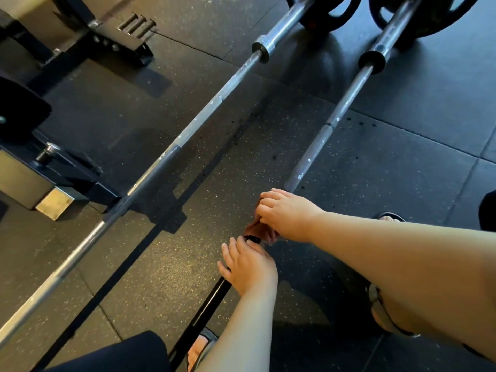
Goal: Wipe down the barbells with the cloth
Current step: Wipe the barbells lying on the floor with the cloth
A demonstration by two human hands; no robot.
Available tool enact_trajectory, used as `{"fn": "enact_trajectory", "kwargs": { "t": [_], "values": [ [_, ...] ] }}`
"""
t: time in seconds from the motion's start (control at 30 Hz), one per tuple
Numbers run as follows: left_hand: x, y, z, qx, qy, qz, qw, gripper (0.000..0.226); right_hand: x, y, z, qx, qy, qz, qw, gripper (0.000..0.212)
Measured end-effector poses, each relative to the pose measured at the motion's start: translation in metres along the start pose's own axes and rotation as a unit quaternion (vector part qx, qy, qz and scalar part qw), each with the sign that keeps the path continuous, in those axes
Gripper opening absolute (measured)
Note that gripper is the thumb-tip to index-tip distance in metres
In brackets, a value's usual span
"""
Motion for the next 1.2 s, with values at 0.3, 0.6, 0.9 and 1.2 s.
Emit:
{"fn": "enact_trajectory", "kwargs": {
  "t": [0.3, 0.6, 0.9, 1.2],
  "values": [
    [0.004, -0.017, -0.021, 0.018, -0.016, 0.007, 1.0, 0.055, 0.006, 0.001, -0.026, 0.062, -0.065, -0.041, 0.995, 0.052],
    [0.01, -0.036, -0.058, 0.053, -0.008, 0.03, 0.998, 0.055, -0.005, -0.007, -0.083, 0.174, -0.123, -0.088, 0.973, 0.054],
    [0.007, -0.036, -0.057, 0.063, -0.007, 0.046, 0.997, 0.055, -0.001, 0.003, -0.059, 0.026, -0.023, -0.111, 0.993, 0.052],
    [0.006, -0.033, -0.061, 0.044, 0.009, 0.068, 0.997, 0.052, -0.019, -0.014, -0.059, -0.113, 0.129, 0.105, 0.98, 0.065]
  ]
}}
Point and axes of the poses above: each hand's wrist, its own y-axis away from the middle knuckle, its own x-axis out of the palm, z = x × y, the point moved 8 cm from there along -y, towards the middle knuckle, and after that the axes turned 11 degrees about x, right-handed, at the moved point
